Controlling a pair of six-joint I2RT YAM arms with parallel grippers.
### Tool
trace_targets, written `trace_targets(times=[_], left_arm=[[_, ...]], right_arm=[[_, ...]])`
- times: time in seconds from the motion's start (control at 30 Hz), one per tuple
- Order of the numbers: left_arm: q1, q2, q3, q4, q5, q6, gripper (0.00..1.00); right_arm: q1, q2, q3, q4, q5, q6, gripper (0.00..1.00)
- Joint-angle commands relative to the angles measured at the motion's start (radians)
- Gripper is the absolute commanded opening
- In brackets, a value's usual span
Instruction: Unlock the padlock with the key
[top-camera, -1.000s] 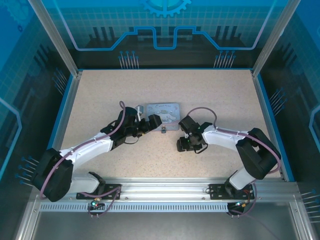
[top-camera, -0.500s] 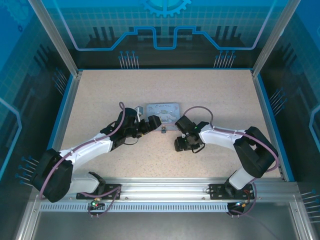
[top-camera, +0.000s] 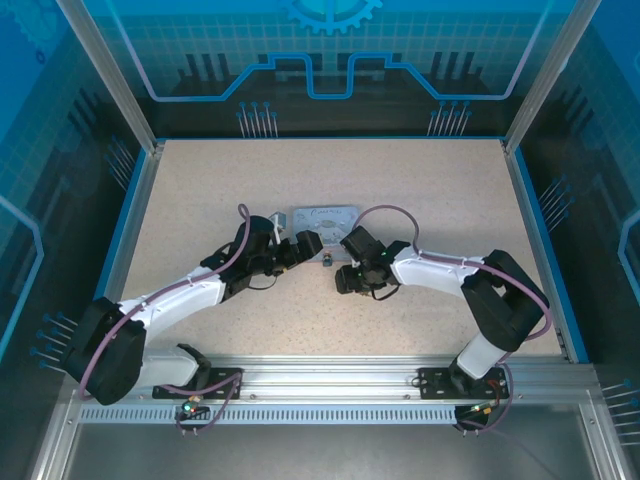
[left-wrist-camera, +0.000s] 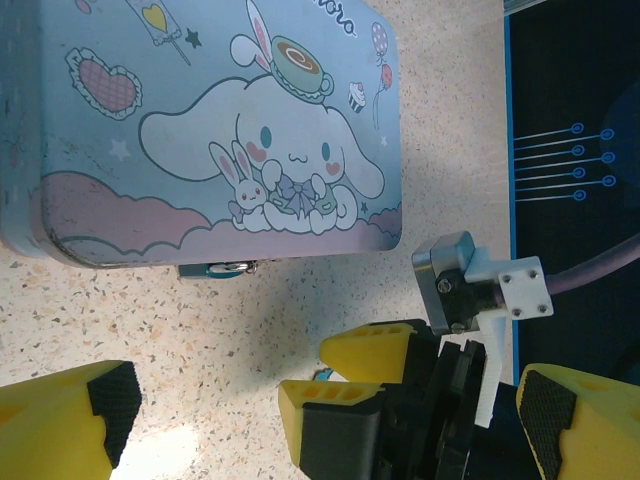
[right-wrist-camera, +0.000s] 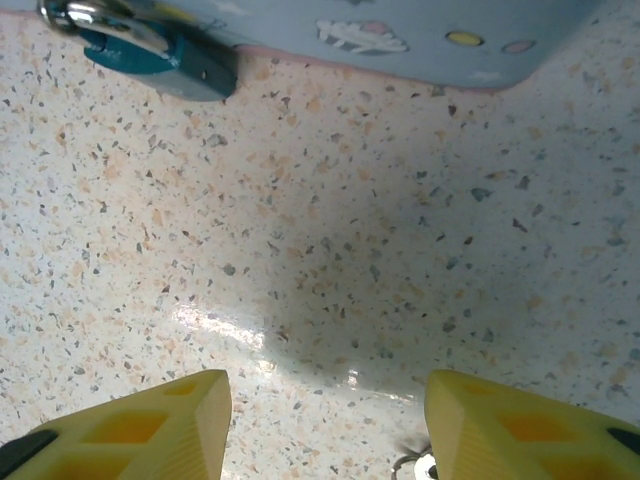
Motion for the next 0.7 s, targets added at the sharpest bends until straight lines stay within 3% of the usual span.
trace_targets(times=[0.0,0.3,0.67], left_arm=[[0.007,0.0,-0.018,0.01,-0.012,0.006,0.99],[0.008,-0.001,-0.016,0.008,-0.014,0.012,0.99],[0.011,-0.005,-0.018,0.005,-0.019,0.016,0.99]], right_arm=[[0.026,-0.046,-0.02,-0.047,0.046,0.046,0.54],[0.026,-0.075,-0.086,-0.102,0.113,0.113,0.53],[0.029,0.0,-0.037,-0.12,0.105,0.163,0.48]])
